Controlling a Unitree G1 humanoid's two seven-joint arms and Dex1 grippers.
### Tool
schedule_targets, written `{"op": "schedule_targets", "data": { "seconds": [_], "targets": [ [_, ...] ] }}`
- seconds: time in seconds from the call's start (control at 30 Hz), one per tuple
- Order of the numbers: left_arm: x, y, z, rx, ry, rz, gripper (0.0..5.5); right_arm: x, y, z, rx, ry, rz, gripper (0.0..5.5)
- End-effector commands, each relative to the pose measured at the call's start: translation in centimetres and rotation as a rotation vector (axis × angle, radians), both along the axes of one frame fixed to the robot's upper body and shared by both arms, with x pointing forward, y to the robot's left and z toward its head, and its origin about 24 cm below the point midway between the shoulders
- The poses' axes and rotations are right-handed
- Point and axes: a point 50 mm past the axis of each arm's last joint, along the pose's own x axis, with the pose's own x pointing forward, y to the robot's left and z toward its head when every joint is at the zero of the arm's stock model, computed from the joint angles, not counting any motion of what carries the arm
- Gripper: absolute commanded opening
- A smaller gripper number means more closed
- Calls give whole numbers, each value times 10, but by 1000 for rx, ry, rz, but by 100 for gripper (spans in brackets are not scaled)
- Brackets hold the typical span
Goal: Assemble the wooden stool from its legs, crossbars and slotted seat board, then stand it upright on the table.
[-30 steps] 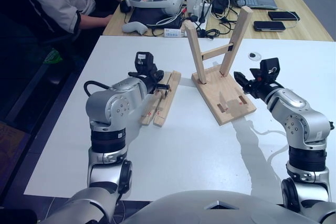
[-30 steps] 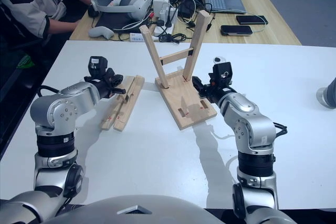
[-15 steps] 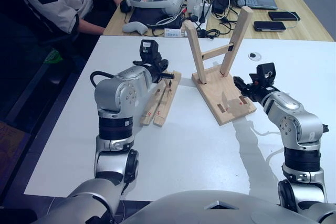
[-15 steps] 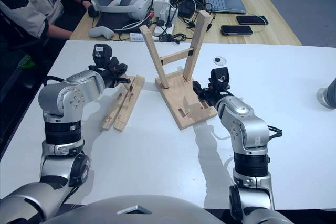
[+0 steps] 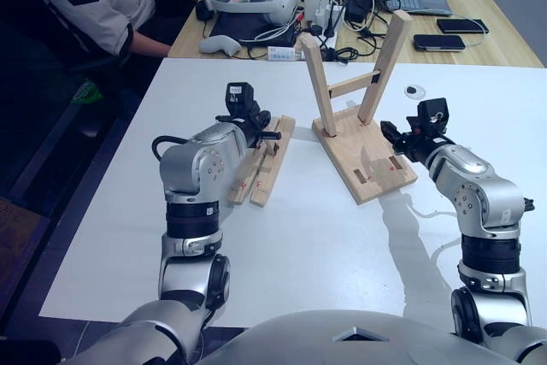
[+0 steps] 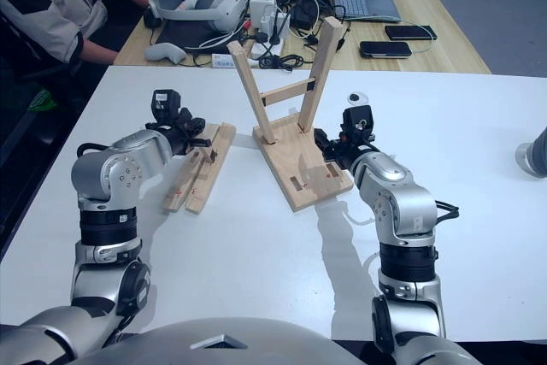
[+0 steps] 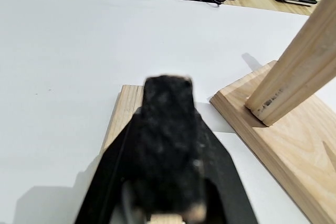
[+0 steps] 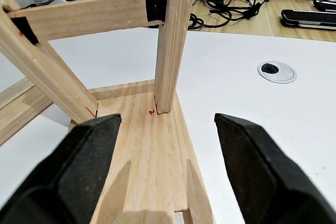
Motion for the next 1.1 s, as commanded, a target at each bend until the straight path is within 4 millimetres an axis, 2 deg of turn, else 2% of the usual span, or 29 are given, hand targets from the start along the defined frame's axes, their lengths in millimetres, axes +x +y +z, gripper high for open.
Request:
{"op": "schedule_targets", "data": {
  "seconds": [0.03,0.13,0.27,0.4,0.57,0.73,0.93,1.1],
  "targets": [
    [2,2,1,1,-6,10,40,3,0,5,-12,-19,-4,329],
    [2,3,-1,14,-3,6,40,3,-1,5,-15,-20,-9,329],
    [3,7,-3,115,-32,0,40,5,-1,7,-19,-22,-2,329],
    [4,11,-8,118,-36,-10,40,6,1,9,-29,-30,8,329],
    [-6,21,-18,102,-19,-8,40,6,-1,9,-36,-29,5,329],
    [-22,42,-31,148,-8,-33,40,7,-2,11,-49,-35,11,329],
    [-33,36,-36,132,36,-134,40,7,-3,12,-63,-34,21,329],
    [-32,31,-27,140,33,-132,40,9,1,13,-68,-36,41,329]
  ]
}}
